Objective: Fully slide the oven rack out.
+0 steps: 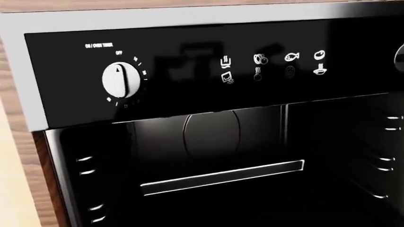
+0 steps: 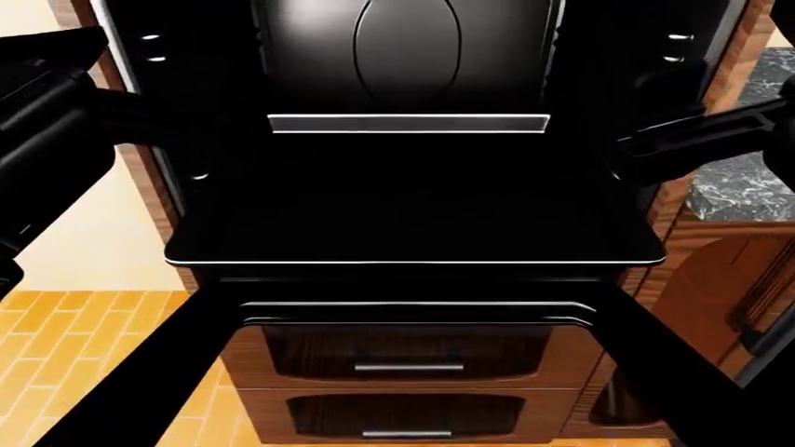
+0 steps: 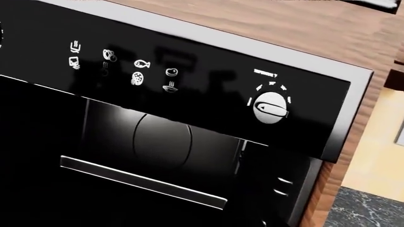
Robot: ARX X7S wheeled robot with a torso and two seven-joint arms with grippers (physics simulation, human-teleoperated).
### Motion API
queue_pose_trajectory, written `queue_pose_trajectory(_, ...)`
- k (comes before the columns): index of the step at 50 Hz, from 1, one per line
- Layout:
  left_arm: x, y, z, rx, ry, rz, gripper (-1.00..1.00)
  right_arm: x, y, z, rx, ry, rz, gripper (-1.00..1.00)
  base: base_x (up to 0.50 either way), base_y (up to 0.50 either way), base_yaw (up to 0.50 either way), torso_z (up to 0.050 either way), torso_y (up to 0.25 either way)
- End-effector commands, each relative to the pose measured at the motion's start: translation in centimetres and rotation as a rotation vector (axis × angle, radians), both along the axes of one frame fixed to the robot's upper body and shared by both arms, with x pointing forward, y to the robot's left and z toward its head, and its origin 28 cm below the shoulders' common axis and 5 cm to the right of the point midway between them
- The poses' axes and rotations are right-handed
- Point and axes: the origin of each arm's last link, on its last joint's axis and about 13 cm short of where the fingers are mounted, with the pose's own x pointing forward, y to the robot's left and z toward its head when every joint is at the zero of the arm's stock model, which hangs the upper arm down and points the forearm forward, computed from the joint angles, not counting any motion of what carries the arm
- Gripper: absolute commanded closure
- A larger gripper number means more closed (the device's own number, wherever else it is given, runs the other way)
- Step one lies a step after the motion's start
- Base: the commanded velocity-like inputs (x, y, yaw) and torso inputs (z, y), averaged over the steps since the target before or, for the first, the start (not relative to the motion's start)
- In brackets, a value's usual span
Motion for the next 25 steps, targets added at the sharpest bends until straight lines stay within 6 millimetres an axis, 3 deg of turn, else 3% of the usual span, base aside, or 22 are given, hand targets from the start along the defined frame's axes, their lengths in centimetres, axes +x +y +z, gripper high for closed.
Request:
queue_pose_trajectory(1, -0.03, 0.06, 0.2, -0.005, -0.011, 0.009, -1.0, -0.11, 0.13, 0.16, 0.02, 0.019, 0.017, -1.0, 0.0, 0.0, 0.0, 0.0, 0.0)
queue_pose_trajectory(5, -0.21, -0.02, 0.24, 0.007, -0.016, -0.001, -1.0, -0.16, 0.15, 0.25, 0.025, 0.019, 0.024, -1.0, 0.0, 0.0, 0.0, 0.021, 0.005)
queue_pose_trajectory(25, 0.21, 0.04, 0.44, -0.007, 0.041, -0.006, -1.0, 0.04, 0.14, 0.46, 0.018, 0.021, 0.021, -1.0, 0.0, 0.0, 0.0, 0.05, 0.016)
